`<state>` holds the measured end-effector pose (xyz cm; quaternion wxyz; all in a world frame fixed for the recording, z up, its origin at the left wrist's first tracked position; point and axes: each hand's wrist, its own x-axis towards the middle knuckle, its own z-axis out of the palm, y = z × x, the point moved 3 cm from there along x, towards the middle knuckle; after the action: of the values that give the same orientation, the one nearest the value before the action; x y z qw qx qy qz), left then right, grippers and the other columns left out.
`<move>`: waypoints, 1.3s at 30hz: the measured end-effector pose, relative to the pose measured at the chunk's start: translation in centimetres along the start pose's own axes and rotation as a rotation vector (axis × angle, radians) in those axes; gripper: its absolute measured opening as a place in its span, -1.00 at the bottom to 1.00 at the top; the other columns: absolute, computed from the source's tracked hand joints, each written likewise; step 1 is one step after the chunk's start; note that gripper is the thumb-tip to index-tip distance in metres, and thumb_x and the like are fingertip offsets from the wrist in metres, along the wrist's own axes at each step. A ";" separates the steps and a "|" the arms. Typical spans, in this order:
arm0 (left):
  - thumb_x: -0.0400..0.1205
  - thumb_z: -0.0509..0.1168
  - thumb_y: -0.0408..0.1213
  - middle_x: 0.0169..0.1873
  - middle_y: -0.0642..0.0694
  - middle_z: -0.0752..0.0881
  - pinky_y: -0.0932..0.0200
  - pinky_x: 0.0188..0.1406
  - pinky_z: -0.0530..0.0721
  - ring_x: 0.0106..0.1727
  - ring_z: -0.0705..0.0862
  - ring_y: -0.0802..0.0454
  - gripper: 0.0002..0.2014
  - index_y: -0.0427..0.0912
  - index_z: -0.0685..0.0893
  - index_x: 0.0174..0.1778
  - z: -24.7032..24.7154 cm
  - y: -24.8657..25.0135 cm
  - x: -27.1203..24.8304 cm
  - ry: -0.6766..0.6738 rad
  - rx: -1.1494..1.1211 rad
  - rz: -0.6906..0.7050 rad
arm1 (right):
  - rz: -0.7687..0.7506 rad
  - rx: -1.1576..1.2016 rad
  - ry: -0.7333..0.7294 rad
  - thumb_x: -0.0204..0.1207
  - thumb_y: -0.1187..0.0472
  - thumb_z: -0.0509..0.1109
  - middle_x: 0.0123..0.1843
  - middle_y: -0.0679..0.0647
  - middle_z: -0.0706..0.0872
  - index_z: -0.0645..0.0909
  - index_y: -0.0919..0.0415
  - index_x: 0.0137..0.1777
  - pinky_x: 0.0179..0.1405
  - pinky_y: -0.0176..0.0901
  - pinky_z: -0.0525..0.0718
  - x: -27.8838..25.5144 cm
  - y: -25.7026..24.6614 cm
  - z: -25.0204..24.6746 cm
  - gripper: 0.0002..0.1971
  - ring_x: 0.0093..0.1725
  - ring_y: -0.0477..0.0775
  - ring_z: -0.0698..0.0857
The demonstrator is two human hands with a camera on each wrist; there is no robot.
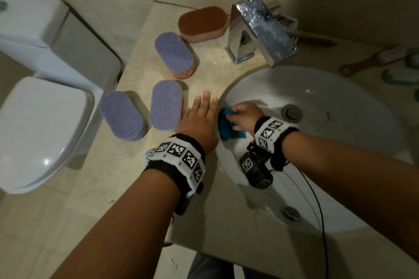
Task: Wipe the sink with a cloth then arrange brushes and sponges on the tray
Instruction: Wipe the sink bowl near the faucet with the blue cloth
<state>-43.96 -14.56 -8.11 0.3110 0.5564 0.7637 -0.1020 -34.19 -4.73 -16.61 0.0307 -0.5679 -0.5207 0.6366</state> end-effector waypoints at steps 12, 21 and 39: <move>0.17 0.60 0.17 0.62 -0.18 -0.43 -0.07 0.65 -0.15 0.66 -0.35 -0.16 0.47 -0.21 -0.42 0.61 1.6 0.4 -2.1 -0.048 0.045 -0.023 | -0.112 -0.287 -0.146 0.52 0.34 0.40 -0.27 0.07 0.60 0.58 0.18 -0.17 -0.18 -0.18 0.68 -2.5 0.7 0.0 -0.91 -0.09 0.10 0.63; 0.15 0.60 0.20 0.61 -0.17 -0.45 -0.08 0.65 -0.17 0.66 -0.37 -0.16 0.49 -0.21 -0.44 0.60 1.9 0.5 -1.9 -0.045 0.074 -0.037 | -0.151 -0.443 -0.192 0.53 0.21 0.41 -0.24 0.16 0.67 0.71 0.30 -0.10 -0.09 -0.07 0.72 -3.8 1.2 0.3 -0.86 -0.18 0.13 0.68; 0.17 0.58 0.21 0.62 -0.19 -0.43 -0.10 0.65 -0.21 0.65 -0.37 -0.18 0.47 -0.23 -0.42 0.61 2.1 0.0 -2.1 -0.006 0.034 0.022 | -0.083 -0.801 -0.320 0.56 0.06 0.36 0.56 0.14 0.44 0.34 0.11 0.58 0.48 -0.14 0.45 -6.9 4.6 0.2 -0.40 0.47 0.13 0.50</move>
<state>-42.80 -17.26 -8.56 0.3049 0.5695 0.7549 -0.1130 -29.37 -11.29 -15.07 -0.2477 -0.4076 -0.7474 0.4624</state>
